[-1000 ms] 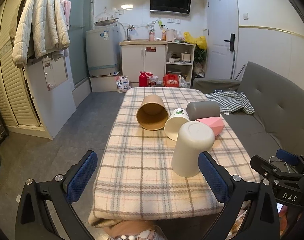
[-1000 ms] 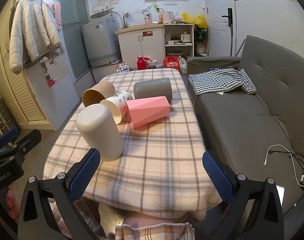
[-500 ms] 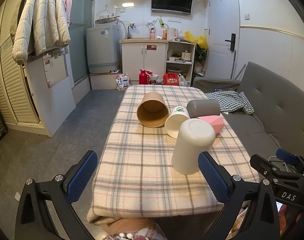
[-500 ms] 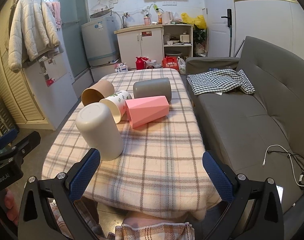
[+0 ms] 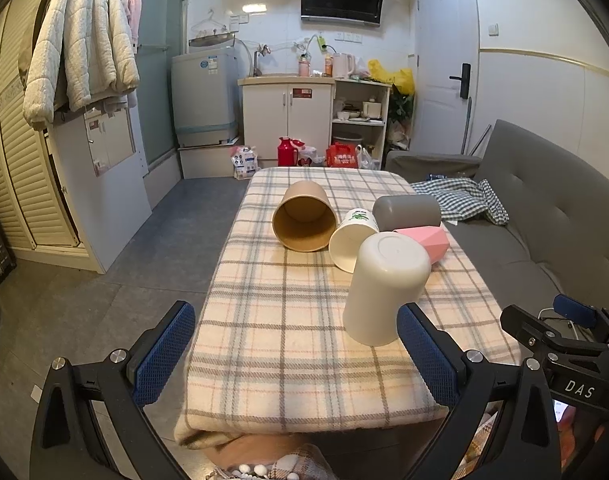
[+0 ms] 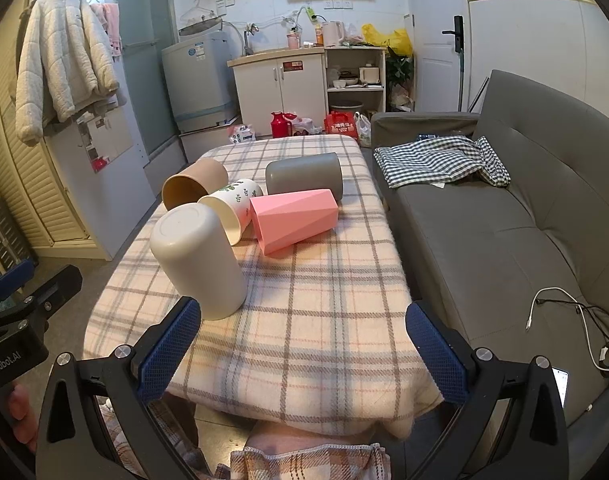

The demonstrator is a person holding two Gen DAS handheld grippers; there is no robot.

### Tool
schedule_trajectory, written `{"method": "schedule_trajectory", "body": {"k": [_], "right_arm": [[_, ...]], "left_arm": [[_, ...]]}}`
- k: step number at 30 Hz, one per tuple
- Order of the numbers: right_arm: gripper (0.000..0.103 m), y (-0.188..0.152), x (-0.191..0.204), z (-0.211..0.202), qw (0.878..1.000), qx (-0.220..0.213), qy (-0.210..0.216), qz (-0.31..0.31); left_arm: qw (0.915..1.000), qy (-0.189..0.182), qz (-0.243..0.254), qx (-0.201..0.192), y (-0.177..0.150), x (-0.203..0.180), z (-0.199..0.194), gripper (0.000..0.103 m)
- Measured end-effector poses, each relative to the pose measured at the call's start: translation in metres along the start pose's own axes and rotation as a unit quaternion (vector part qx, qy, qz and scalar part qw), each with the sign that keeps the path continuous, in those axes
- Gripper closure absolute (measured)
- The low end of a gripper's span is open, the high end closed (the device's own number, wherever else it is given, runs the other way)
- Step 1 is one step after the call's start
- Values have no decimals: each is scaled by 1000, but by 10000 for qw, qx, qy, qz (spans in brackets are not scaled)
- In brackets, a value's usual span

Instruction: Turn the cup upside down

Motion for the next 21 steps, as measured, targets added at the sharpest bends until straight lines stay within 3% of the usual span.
{"method": "schedule_trajectory", "body": {"k": [21], "right_arm": [[0, -4, 2, 3, 10000, 53, 12, -3]], "left_arm": [[10000, -14, -16, 30, -3, 0, 1, 0]]}}
Point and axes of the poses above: each gripper's, at about its wrist camera, not at the fingertips, and z roughly the way its jaws point, x to its left, y to its top, the point moved 1 cm from there along z, roughly the way its jaws point, and after that the axes turned 12 degrees about -z, right-handed, at the moved point
